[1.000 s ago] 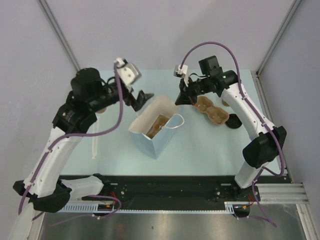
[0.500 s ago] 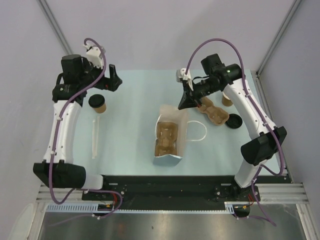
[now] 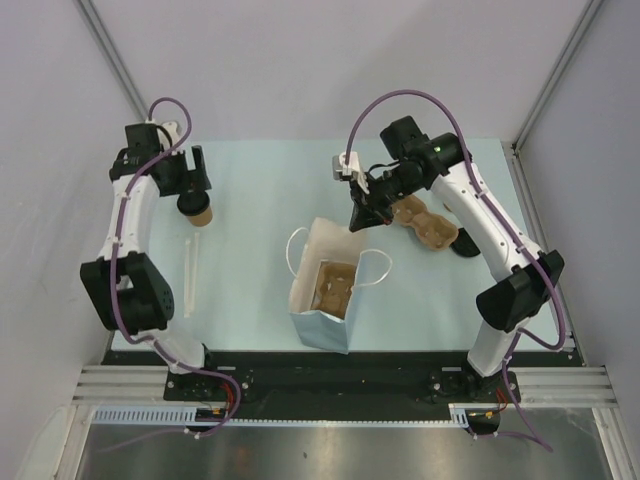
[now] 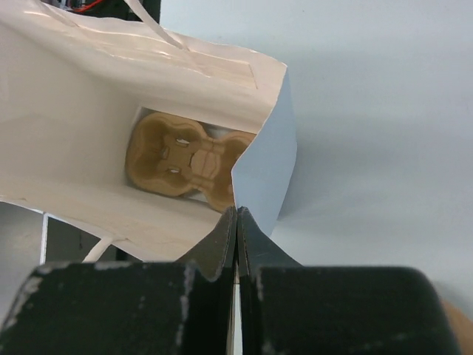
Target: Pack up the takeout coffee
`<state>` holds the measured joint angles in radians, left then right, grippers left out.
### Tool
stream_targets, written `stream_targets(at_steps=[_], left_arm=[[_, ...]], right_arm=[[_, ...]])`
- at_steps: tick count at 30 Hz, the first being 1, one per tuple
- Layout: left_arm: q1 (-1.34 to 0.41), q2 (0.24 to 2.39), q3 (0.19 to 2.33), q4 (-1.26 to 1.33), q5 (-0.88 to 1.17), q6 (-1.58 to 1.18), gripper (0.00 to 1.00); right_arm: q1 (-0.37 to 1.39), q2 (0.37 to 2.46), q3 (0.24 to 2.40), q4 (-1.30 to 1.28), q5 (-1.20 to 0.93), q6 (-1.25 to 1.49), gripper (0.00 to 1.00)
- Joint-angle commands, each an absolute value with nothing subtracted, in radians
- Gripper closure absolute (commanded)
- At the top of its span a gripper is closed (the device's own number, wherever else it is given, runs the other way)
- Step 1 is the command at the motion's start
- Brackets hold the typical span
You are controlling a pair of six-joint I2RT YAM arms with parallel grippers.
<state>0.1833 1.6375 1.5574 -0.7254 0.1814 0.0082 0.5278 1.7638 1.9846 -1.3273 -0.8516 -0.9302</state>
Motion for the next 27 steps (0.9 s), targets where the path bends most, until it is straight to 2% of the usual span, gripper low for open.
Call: stream_targets(at_steps=[1, 15, 27], left_arm=[[0.212, 1.757, 1.727, -0.804, 0.137, 0.058, 0.01], [0.233, 1.948, 1.822, -0.824, 0.100, 0.035, 0.01], [0.262, 2.020, 1.876, -0.845, 0.127, -0.028, 0.00]], right_arm=[[0.540, 1.779, 2.025, -1.287, -0.776, -0.822, 1.00], [0.543, 1.786, 2.011, -1.200, -0.750, -0.694, 1.00], [0.526, 1.874, 2.131, -1.328, -0.808, -0.761, 1.00]])
